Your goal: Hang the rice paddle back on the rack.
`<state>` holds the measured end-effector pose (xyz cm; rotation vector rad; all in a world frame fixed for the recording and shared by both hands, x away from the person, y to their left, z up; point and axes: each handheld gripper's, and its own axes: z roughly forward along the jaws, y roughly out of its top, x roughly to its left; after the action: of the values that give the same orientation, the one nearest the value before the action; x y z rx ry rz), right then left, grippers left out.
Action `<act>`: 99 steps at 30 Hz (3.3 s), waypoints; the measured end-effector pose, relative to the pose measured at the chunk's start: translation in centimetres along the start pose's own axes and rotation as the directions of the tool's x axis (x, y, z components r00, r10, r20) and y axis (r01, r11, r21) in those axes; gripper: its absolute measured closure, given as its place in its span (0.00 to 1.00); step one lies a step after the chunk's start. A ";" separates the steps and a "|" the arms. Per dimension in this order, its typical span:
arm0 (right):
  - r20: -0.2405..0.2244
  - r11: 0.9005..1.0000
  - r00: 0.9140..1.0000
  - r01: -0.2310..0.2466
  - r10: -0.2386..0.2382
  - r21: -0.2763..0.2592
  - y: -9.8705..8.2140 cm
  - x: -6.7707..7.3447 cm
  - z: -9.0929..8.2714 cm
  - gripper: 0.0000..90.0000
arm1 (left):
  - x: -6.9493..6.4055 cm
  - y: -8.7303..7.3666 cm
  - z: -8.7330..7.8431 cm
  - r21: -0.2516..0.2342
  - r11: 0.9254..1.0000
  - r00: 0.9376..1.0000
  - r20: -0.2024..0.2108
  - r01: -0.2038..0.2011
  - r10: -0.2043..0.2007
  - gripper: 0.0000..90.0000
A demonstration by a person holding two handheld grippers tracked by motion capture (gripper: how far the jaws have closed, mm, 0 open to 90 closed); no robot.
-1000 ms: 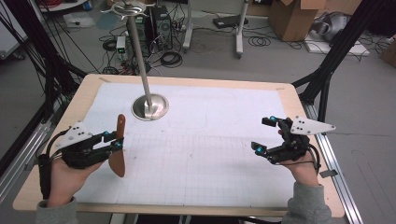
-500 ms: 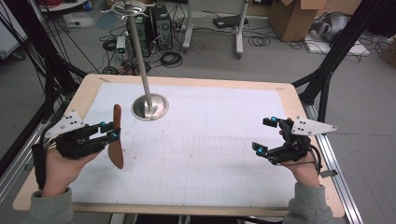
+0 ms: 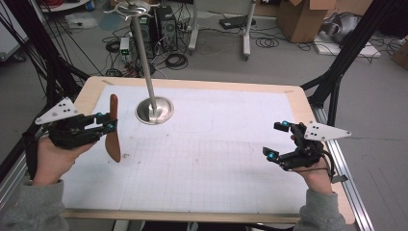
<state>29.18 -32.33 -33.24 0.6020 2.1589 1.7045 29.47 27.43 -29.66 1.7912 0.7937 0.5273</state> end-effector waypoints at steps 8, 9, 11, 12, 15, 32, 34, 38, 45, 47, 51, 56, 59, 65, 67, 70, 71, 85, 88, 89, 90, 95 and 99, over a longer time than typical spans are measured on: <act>0.007 1.000 1.000 -0.004 0.004 0.017 -0.2 -0.5 0.4 0.04 | 1.3 0.5 -0.7 -0.016 1.000 1.000 0.006 0.017 -0.017 0.72; 0.007 1.000 1.000 -0.001 0.001 0.018 -0.2 -0.4 0.4 0.04 | 1.5 0.6 -0.8 -0.024 0.999 1.000 0.007 0.021 -0.021 0.72; 0.007 1.000 1.000 -0.004 0.004 0.016 -0.2 -0.4 0.2 0.04 | 1.9 1.0 -1.0 -0.033 0.999 1.000 0.007 0.025 -0.025 0.72; 0.009 1.000 1.000 -0.003 0.003 0.012 -0.1 -0.4 0.2 0.04 | 2.0 1.2 -1.1 -0.036 0.999 1.000 0.009 0.024 -0.024 0.72; 0.008 1.000 1.000 -0.007 0.007 0.010 -0.2 -0.4 0.1 0.04 | 2.4 1.9 -1.1 -0.040 0.999 1.000 0.007 0.024 -0.024 0.72; 0.018 1.000 1.000 -0.024 0.025 -0.006 -0.3 -0.8 -0.5 0.04 | 4.6 4.9 0.5 -0.031 0.999 1.000 -0.021 0.016 -0.016 0.72; 0.019 1.000 0.999 -0.026 0.026 -0.012 -0.4 -0.9 -0.5 0.04 | 4.8 5.3 0.7 -0.025 1.000 1.000 -0.023 0.016 -0.017 0.72; 0.016 1.000 0.999 -0.029 0.029 -0.003 -0.5 -1.0 -0.5 0.04 | 5.4 6.0 1.0 -0.016 1.000 0.999 -0.030 0.018 -0.019 0.72; 0.020 0.999 0.999 -0.037 0.037 -0.007 -0.6 -1.1 -0.7 0.04 | 6.5 7.1 1.1 -0.033 0.999 0.999 -0.035 0.032 -0.033 0.72; 0.022 0.999 0.999 -0.037 0.037 -0.006 -0.6 -1.1 -0.7 0.04 | 6.9 7.4 1.2 -0.031 0.999 0.999 -0.038 0.031 -0.033 0.72; 0.025 0.999 0.999 -0.037 0.037 -0.008 -0.7 -1.2 -0.8 0.04 | 7.4 7.9 1.3 -0.034 0.999 0.998 -0.044 0.035 -0.037 0.72; 0.030 0.999 0.999 -0.044 0.044 -0.009 -0.8 -1.3 -0.9 0.04 | 7.9 8.7 1.1 -0.050 0.998 0.998 -0.047 0.042 -0.045 0.72; 0.031 0.999 0.999 -0.044 0.045 -0.013 -0.8 -1.4 -1.1 0.04 | 8.1 9.1 1.1 -0.046 0.998 0.998 -0.047 0.036 -0.038 0.72; 0.032 0.999 0.999 -0.043 0.043 -0.014 -0.8 -1.4 -1.1 0.04 | 8.9 10.1 1.4 -0.053 0.998 0.998 -0.050 0.044 -0.046 0.72; 0.031 0.999 0.999 -0.043 0.044 -0.013 -0.8 -1.4 -1.0 0.04 | 9.2 10.4 1.5 -0.061 0.997 0.998 -0.027 0.053 -0.055 0.72; 0.031 0.999 0.998 -0.045 0.046 -0.014 -0.8 -1.5 -1.0 0.04 | 9.5 11.0 1.8 -0.065 0.997 0.999 -0.013 0.052 -0.053 0.72; 0.030 0.999 0.999 -0.042 0.042 -0.013 -0.8 -1.5 -1.0 0.04 | 9.6 11.2 1.9 -0.060 0.997 0.999 -0.013 0.048 -0.049 0.72; 0.037 0.998 0.998 -0.054 0.055 -0.024 -1.0 -1.7 -1.4 0.04 | 10.5 13.4 3.0 -0.062 0.997 0.999 0.007 0.048 -0.048 0.72; 0.040 0.998 0.997 -0.058 0.059 -0.027 -1.0 -1.7 -1.6 0.04 | 10.8 13.8 3.1 -0.075 0.996 0.999 0.001 0.053 -0.053 0.72; 0.041 0.998 0.998 -0.056 0.057 -0.028 -1.0 -1.7 -1.6 0.04 | 10.9 13.8 3.1 -0.079 0.995 0.999 -0.003 0.054 -0.054 0.72; 0.039 0.998 0.998 -0.055 0.056 -0.029 -1.0 -1.8 -1.6 0.04 | 11.0 13.9 3.2 -0.078 0.995 0.998 -0.004 0.058 -0.059 0.72; 0.040 0.998 0.998 -0.053 0.054 -0.029 -1.0 -1.8 -1.7 0.04 | 11.5 14.5 3.3 -0.066 0.997 0.999 -0.010 0.050 -0.051 0.72; 0.045 0.998 0.997 -0.061 0.062 -0.030 -1.1 -1.9 -1.9 0.04 | 12.0 15.0 3.4 -0.063 0.997 0.999 -0.005 0.041 -0.042 0.72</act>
<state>29.72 -35.10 -33.83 0.6991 2.1016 1.7329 43.96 30.65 -16.96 1.7127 0.8088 0.5258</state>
